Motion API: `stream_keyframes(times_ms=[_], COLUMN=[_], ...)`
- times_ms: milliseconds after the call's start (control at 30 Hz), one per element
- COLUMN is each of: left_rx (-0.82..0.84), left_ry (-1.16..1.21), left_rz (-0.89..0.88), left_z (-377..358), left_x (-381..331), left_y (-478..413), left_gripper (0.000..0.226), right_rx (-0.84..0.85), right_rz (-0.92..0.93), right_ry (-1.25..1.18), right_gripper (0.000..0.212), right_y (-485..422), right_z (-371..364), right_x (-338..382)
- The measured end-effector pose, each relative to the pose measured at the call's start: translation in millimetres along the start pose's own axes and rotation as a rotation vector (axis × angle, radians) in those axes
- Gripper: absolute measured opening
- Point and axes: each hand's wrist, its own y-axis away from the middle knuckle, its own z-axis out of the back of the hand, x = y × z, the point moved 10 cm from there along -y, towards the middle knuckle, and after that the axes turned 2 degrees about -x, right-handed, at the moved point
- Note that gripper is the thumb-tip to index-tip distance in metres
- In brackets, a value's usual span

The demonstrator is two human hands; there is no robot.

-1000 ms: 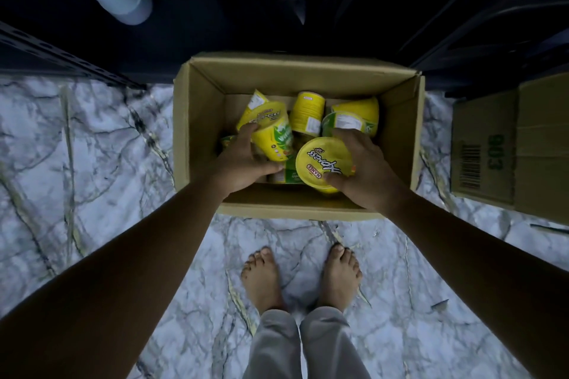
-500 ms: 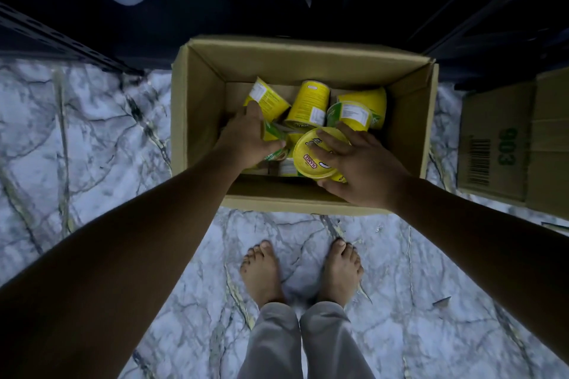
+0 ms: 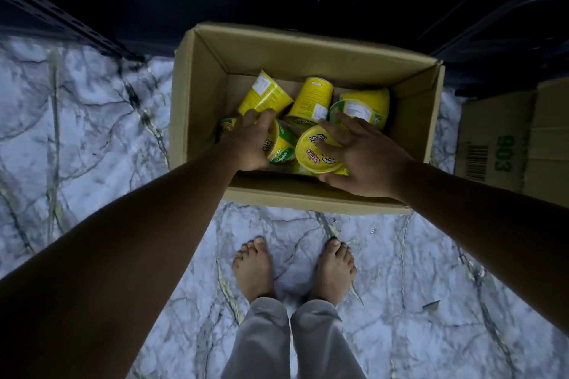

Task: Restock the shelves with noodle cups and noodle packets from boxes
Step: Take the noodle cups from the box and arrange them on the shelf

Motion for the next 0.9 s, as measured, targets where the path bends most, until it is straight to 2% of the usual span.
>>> stream_keyframes(times_ms=[133, 333, 433, 633, 733, 900], left_rx=[-0.041, -0.164, -0.182, -0.256, -0.224, -0.167], left_ry=[0.097, 0.365, 0.389, 0.242, 0.15, 0.009], left_rz=[0.025, 0.099, 0.087, -0.062, -0.07, -0.019], left_z=[2, 7, 9, 13, 4, -13], left_x=[-2, 1, -8, -55, -71, -82], left_y=[12, 48, 56, 59, 48, 33], left_gripper=[0.103, 0.1, 0.104, 0.103, 0.108, 0.11], right_rx=[0.093, 0.127, 0.084, -0.094, -0.104, -0.095], right_rz=[-0.039, -0.199, -0.29, -0.431, -0.462, -0.537], right_ry=[-0.113, -0.184, -0.23, -0.332, -0.339, -0.516], right_gripper=[0.079, 0.116, 0.121, 0.113, 0.113, 0.11], right_y=[-7, 1, 20, 60, 64, 58], right_z=[1, 10, 15, 19, 6, -15], right_x=[1, -7, -15, -23, -21, -30])
